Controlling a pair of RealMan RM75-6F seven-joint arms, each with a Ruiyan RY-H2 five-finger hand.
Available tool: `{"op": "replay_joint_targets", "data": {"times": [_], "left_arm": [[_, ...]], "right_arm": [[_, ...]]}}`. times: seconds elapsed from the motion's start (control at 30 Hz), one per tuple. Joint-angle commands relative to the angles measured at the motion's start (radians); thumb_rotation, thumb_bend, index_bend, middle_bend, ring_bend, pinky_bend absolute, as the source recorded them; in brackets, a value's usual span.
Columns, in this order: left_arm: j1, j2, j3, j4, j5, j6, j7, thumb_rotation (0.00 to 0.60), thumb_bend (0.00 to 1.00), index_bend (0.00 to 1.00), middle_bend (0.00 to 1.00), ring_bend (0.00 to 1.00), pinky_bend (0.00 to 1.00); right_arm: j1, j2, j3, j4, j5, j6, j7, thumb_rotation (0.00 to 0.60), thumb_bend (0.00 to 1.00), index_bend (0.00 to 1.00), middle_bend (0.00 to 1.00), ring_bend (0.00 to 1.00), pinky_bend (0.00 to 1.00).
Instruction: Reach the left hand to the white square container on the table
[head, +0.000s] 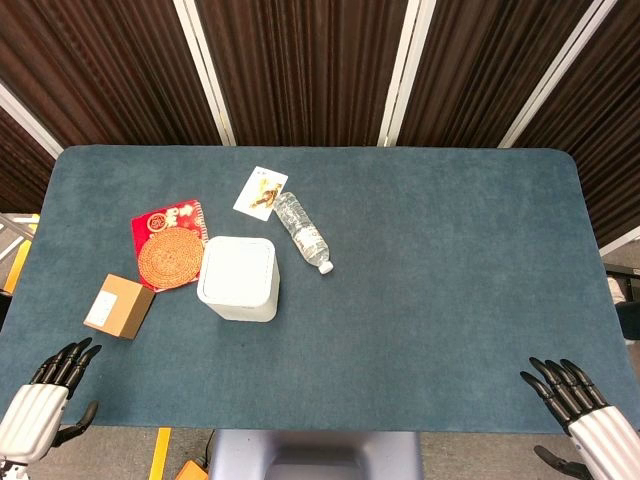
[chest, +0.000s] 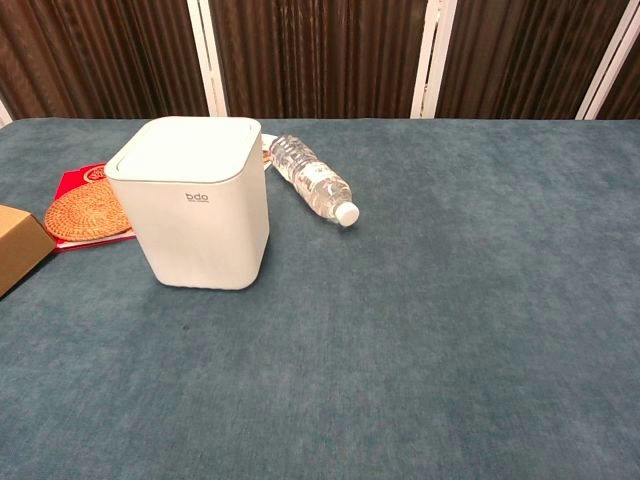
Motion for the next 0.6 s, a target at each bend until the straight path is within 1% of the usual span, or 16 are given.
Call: {"op": "replay_joint_targets", "data": {"times": [0.03,0.1,0.13,0.17,0.2,0.23,0.27,0.3,0.33,0.4,0.47,0.53,0.6], "left_arm": [[0.0,0.001,0.005,0.004,0.026,0.013,-0.014,0.6,0.43,0.0,0.0,0.0,0.17],[-0.004,-0.007,0.002,0.018,0.052,0.029,-0.042,0.6,0.43,0.0,0.0,0.0,0.18],[-0.008,-0.014,-0.003,0.024,0.061,0.037,-0.055,0.6,0.43,0.0,0.02,0.03,0.22],[-0.013,-0.024,-0.012,0.029,0.067,0.046,-0.067,0.6,0.43,0.0,0.08,0.1,0.32],[-0.022,-0.044,-0.031,0.031,0.077,0.062,-0.083,0.6,0.44,0.0,0.19,0.21,0.45],[-0.028,-0.062,-0.048,0.027,0.074,0.072,-0.091,0.6,0.45,0.0,0.4,0.42,0.66],[-0.035,-0.079,-0.063,0.01,0.061,0.072,-0.094,0.6,0.46,0.0,0.56,0.57,0.79],[-0.049,-0.101,-0.086,-0.019,0.046,0.066,-0.095,0.6,0.49,0.0,0.78,0.77,0.93],[-0.063,-0.115,-0.102,-0.038,0.038,0.055,-0.097,0.6,0.52,0.0,0.94,0.93,1.0],[-0.099,-0.14,-0.131,-0.106,-0.005,0.008,-0.121,0.6,0.56,0.0,1.0,1.0,1.0],[-0.137,-0.139,-0.146,-0.173,-0.05,-0.061,-0.137,0.6,0.6,0.01,1.0,1.0,1.0],[-0.189,-0.115,-0.166,-0.233,-0.109,-0.159,-0.082,0.6,0.62,0.02,1.0,1.0,1.0],[-0.247,-0.084,-0.19,-0.313,-0.206,-0.268,-0.037,0.6,0.62,0.02,1.0,1.0,1.0]], "right_arm": [[-0.002,0.0,-0.003,0.004,-0.005,0.006,0.003,0.6,0.24,0.0,0.0,0.0,0.0],[-0.003,0.001,-0.002,0.005,-0.003,0.009,0.007,0.6,0.24,0.0,0.0,0.0,0.0],[-0.003,0.001,-0.002,0.005,-0.002,0.009,0.009,0.6,0.24,0.0,0.0,0.0,0.0],[-0.002,0.001,-0.002,0.005,-0.001,0.008,0.011,0.6,0.24,0.0,0.0,0.0,0.0],[-0.002,0.001,-0.001,0.003,0.002,0.007,0.011,0.6,0.24,0.0,0.0,0.0,0.0],[-0.001,0.0,0.001,0.002,0.004,0.005,0.009,0.6,0.24,0.0,0.0,0.0,0.0],[0.0,-0.001,0.001,0.001,0.006,0.001,0.006,0.6,0.24,0.0,0.0,0.0,0.0],[0.001,-0.002,0.001,-0.002,0.007,-0.004,0.003,0.6,0.24,0.0,0.0,0.0,0.0],[0.001,-0.002,0.001,-0.003,0.007,-0.006,0.0,0.6,0.24,0.0,0.0,0.0,0.0],[0.001,-0.003,0.001,-0.005,0.007,-0.009,-0.01,0.6,0.24,0.0,0.0,0.0,0.0],[0.0,-0.003,0.0,-0.005,0.004,-0.008,-0.013,0.6,0.24,0.0,0.0,0.0,0.0],[-0.001,-0.002,0.0,-0.004,0.005,-0.006,-0.011,0.6,0.24,0.0,0.0,0.0,0.0],[-0.001,0.0,0.0,-0.004,0.009,-0.005,-0.005,0.6,0.24,0.0,0.0,0.0,0.0]]}}
